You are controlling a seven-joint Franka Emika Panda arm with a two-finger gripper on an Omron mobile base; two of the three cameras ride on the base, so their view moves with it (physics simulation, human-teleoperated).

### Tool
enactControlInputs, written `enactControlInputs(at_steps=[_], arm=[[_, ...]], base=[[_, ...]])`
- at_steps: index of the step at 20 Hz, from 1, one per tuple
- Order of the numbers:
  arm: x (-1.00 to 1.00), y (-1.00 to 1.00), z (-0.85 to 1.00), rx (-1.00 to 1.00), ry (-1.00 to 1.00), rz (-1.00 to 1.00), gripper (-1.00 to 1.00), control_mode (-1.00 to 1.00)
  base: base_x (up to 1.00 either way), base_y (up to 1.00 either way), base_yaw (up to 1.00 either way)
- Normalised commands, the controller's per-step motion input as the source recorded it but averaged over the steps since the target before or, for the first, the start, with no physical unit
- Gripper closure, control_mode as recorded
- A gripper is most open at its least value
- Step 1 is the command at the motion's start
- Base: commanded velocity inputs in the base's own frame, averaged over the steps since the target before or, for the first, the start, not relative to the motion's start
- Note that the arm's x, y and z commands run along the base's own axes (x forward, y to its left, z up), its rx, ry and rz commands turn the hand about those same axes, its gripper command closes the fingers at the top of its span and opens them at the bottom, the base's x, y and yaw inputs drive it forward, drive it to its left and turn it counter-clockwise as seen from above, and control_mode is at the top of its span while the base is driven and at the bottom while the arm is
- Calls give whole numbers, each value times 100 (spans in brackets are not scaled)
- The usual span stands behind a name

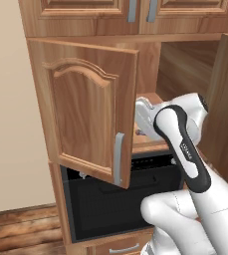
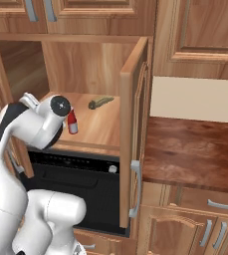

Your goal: The dining table condiment station is running low on ketchup. Refill the condiment station by opening the cabinet and taking the ketchup from the cabinet and placing it on the dining table.

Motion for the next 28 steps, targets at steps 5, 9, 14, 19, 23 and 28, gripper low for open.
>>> enactControlInputs(at_steps=[5,9,14,19,23,28], arm=[[-49,42,0,0,0,13,-100,-100],[-65,49,0,0,-4,15,-100,-100],[-65,52,0,0,-6,14,-100,-100],[-19,67,0,0,-1,11,-100,-100],[0,81,0,0,0,3,-100,-100],[-1,75,0,0,0,0,-100,-100]], base=[[0,0,0],[0,0,0],[0,0,0],[0,0,0],[0,0,0],[0,0,0]])
